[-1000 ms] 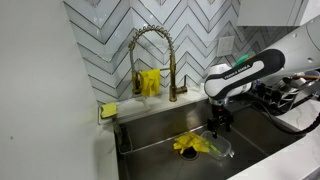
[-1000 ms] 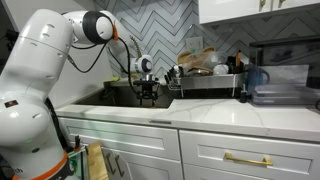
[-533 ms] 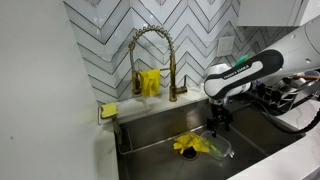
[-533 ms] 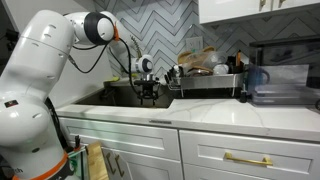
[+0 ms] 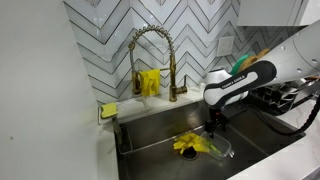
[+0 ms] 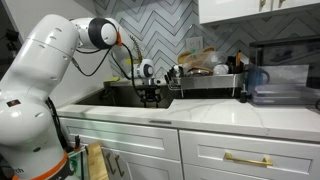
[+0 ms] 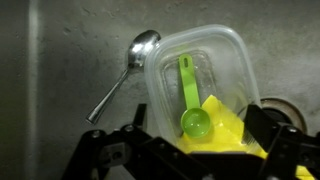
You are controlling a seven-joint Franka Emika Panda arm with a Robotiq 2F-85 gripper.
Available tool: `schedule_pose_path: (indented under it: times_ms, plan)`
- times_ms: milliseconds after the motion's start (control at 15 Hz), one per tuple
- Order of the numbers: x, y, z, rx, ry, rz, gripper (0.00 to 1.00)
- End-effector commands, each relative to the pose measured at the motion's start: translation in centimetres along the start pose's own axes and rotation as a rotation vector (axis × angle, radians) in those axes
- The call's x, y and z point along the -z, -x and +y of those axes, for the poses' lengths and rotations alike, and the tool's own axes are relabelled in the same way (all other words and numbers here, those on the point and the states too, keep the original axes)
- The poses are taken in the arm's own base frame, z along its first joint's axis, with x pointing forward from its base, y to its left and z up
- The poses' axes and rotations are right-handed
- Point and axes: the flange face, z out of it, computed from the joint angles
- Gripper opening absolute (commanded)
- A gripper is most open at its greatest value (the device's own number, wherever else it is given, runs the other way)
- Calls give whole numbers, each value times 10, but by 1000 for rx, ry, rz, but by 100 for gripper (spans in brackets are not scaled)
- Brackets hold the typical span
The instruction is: Remove the lunchbox from the sink, put it on the counter, remove the lunchbox from the drying rack put it on the counter, put the lunchbox with a spoon in it in the lunchbox on the right and put them in the sink
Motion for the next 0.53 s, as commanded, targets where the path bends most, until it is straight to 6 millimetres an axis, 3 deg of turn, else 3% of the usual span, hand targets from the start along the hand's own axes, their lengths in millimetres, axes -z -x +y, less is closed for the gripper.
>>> schedule_pose_path:
  times_ms: [0, 267, 333, 467]
  plan:
    - [-15, -12, 2, 19, 65, 54, 100]
    - [-28, -23, 5, 35, 81, 88, 100]
    - [-31, -25, 6, 37, 82, 95, 84]
    - [-34, -29, 6, 47, 89, 103, 65]
